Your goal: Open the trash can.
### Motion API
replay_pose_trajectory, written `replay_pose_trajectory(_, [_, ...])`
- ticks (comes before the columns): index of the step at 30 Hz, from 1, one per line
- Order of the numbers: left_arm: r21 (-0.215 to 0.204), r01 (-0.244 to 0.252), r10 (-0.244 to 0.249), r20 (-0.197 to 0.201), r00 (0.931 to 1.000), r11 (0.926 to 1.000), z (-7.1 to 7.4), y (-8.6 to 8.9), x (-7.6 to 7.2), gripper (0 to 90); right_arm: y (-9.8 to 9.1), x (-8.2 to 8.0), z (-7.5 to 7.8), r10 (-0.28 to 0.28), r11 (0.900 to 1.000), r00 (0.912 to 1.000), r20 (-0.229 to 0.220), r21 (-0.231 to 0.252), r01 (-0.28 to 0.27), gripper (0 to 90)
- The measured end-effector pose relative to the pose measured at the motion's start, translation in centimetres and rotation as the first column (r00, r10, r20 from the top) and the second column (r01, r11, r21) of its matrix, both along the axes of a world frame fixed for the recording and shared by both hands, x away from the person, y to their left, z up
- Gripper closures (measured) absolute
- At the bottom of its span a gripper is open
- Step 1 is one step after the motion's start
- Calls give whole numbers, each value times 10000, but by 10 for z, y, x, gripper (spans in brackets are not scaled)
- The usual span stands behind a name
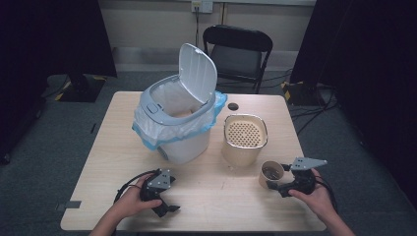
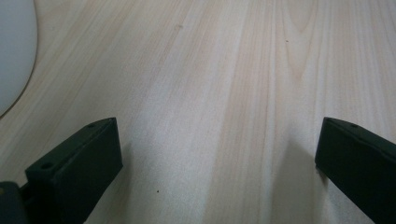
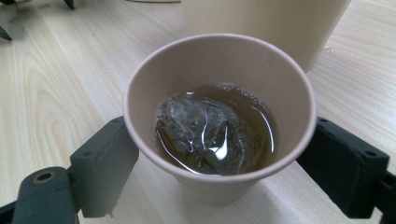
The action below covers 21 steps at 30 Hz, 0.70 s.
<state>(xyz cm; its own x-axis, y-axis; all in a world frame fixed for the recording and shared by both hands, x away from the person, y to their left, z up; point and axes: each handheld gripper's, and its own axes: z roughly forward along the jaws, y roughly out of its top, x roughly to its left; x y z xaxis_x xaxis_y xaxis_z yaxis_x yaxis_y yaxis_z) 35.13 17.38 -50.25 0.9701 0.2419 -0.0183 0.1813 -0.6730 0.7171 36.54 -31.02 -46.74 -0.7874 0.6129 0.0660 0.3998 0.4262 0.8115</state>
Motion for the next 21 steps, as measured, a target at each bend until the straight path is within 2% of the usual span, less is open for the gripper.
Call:
replay_pose_trajectory(16, [-9,-9,9,13,10000,10000,0,0,0,0,4,2,-25,-356,9952,9978,550,931,304,162])
replay_pose_trajectory(21, [-20,19,-19,13,10000,10000,0,0,0,0,5,2,-26,-453,9937,9965,705,1060,377,164])
